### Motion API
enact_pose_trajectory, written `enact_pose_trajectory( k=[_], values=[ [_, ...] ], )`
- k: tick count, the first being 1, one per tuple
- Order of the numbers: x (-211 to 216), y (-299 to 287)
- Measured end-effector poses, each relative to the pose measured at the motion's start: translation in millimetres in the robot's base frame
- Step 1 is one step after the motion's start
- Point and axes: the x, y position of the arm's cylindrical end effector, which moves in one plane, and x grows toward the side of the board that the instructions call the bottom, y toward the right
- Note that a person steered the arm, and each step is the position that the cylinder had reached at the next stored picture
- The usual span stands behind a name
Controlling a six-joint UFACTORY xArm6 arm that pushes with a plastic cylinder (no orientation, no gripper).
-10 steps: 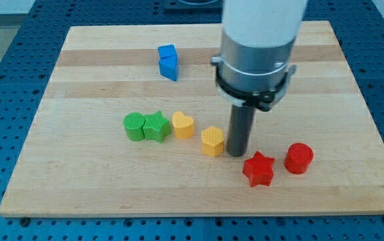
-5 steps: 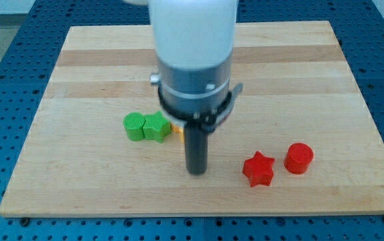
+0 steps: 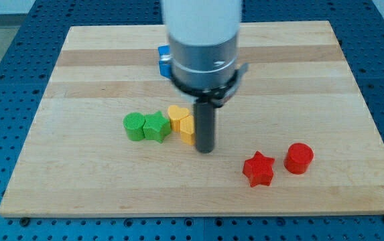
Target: Move the yellow hexagon towards the center
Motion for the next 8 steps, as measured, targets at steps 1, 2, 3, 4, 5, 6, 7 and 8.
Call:
enact_pose_trajectory(
  k=[1, 2, 3, 4, 5, 6, 7, 8],
  values=[
    [-1.9, 6.1],
    [-1.9, 6.1],
    [28.7, -6.5],
    [53.3, -41.1],
    [39.5, -78.7],
    [3.1, -88.0],
    [3.1, -83.8],
    [-3.4, -47.4]
  ],
)
